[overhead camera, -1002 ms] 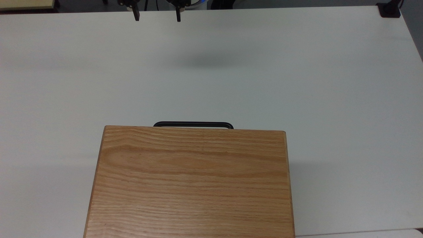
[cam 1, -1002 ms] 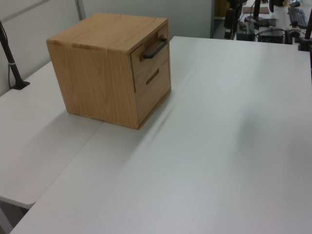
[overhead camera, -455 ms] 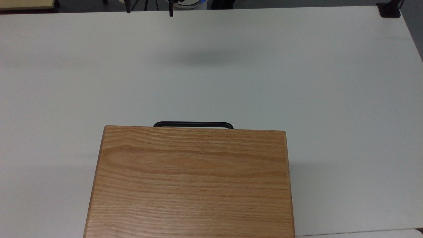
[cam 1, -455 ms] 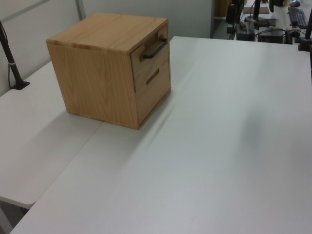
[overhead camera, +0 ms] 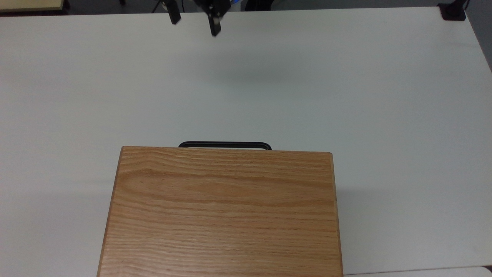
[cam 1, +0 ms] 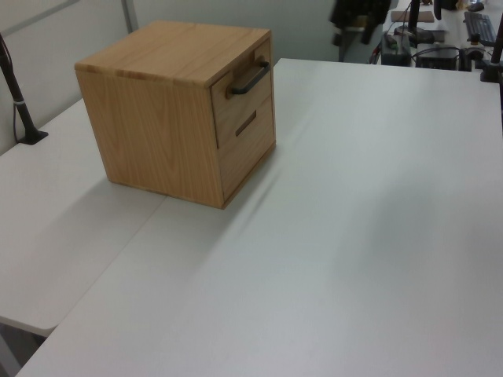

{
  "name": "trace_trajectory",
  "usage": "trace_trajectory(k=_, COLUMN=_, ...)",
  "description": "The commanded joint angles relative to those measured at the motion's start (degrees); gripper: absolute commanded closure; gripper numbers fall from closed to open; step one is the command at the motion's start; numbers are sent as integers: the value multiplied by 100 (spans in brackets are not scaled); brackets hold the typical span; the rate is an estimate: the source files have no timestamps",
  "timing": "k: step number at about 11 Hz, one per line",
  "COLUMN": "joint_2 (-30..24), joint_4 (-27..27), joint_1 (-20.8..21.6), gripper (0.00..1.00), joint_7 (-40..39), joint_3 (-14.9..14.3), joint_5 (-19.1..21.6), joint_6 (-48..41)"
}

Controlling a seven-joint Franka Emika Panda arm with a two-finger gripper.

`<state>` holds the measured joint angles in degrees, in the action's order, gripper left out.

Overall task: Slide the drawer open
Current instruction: 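Move the gripper down to the black handle of the upper drawer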

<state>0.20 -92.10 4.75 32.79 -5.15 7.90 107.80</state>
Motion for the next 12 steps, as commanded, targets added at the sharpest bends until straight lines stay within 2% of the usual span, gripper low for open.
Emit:
trace_trajectory(k=1, joint_2=584, joint_4=70, joint_1=44, gripper=10, joint_7=2333, joint_3=-30, joint_5=605, joint_6=1450)
trace_trajectory(k=2, joint_2=716, joint_4=78, joint_1=44, gripper=10, joint_7=2625, joint_3=-30, joint_5=842, joint_6=1803)
trace_trajectory(k=3, joint_2=866, joint_4=79, joint_1=61, gripper=18, joint_7=2836, joint_3=-39, joint_5=1097, joint_6=2241)
trace_trajectory(k=5, joint_2=1164, joint_4=79, joint_1=61, gripper=46, joint_7=3083, joint_3=-30, joint_5=1300, joint_6=2876)
trace_trajectory(k=6, joint_2=1331, joint_4=87, joint_1=61, gripper=53, joint_7=3215, joint_3=-30, joint_5=1328, joint_6=3131)
trace_trajectory(k=8, joint_2=1561, joint_4=87, joint_1=61, gripper=59, joint_7=3243, joint_3=-12, joint_5=1345, joint_6=3701)
trace_trajectory(k=10, joint_2=1684, joint_4=87, joint_1=61, gripper=60, joint_7=3225, joint_3=-4, joint_5=1372, joint_6=4177)
trace_trajectory(k=12, joint_2=1859, joint_4=244, joint_1=61, gripper=60, joint_7=3190, joint_3=5, joint_5=1363, joint_6=4223)
